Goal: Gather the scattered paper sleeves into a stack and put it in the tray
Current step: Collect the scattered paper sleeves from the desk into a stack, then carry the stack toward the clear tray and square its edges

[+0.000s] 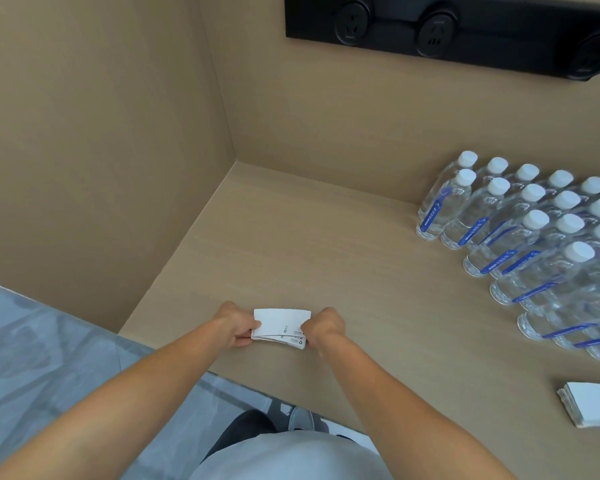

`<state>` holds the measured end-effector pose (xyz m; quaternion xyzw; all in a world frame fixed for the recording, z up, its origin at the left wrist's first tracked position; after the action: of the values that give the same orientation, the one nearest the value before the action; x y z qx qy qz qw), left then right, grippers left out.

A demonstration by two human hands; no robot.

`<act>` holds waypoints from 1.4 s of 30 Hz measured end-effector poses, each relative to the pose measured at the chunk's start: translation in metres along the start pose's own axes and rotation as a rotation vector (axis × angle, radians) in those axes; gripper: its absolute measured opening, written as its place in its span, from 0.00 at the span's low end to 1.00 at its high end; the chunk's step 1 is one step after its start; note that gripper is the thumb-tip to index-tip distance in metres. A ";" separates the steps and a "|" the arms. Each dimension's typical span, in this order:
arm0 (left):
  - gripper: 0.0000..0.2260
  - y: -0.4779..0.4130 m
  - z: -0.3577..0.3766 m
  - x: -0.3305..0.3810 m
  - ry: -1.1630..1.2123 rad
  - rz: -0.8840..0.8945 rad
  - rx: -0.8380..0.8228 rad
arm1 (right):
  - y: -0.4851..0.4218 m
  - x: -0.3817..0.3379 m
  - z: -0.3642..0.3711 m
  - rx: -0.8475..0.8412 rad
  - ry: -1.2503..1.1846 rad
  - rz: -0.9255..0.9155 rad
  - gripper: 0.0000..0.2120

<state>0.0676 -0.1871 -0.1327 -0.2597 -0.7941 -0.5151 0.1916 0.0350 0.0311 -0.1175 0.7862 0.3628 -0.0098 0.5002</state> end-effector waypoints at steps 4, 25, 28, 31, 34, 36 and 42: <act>0.14 0.003 0.008 -0.003 0.127 -0.032 -0.139 | -0.003 0.007 -0.004 0.022 -0.055 0.027 0.07; 0.23 0.007 0.029 0.069 0.049 0.277 -0.545 | 0.043 -0.036 -0.034 0.208 0.606 -0.382 0.17; 0.37 0.017 0.046 0.090 -0.448 0.708 -0.610 | 0.049 -0.023 -0.042 0.242 0.578 -0.320 0.18; 0.30 0.037 0.071 0.097 -1.008 1.094 -0.578 | 0.057 -0.008 -0.046 0.267 0.587 -0.262 0.20; 0.17 0.051 0.087 0.096 -1.156 1.193 -0.570 | 0.061 0.008 -0.047 0.289 0.599 -0.239 0.19; 0.16 0.059 0.093 0.092 -1.235 1.227 -0.543 | 0.062 0.017 -0.046 0.289 0.625 -0.230 0.20; 0.16 0.069 0.107 0.080 -1.358 1.220 -0.459 | 0.057 0.034 -0.041 0.277 0.697 -0.245 0.20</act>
<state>0.0422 -0.0484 -0.0802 -0.9070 -0.3417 -0.2080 -0.1318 0.0789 0.0690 -0.0659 0.7532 0.5974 0.1491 0.2313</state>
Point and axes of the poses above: each hand's wrist, its own y-axis away from the middle knuckle, its own z-axis out of the palm, x = y × z, the point moved 8 cm from there along -y, towards the middle knuckle, and after that the axes turned 9 degrees about z, right-handed, at the moved point
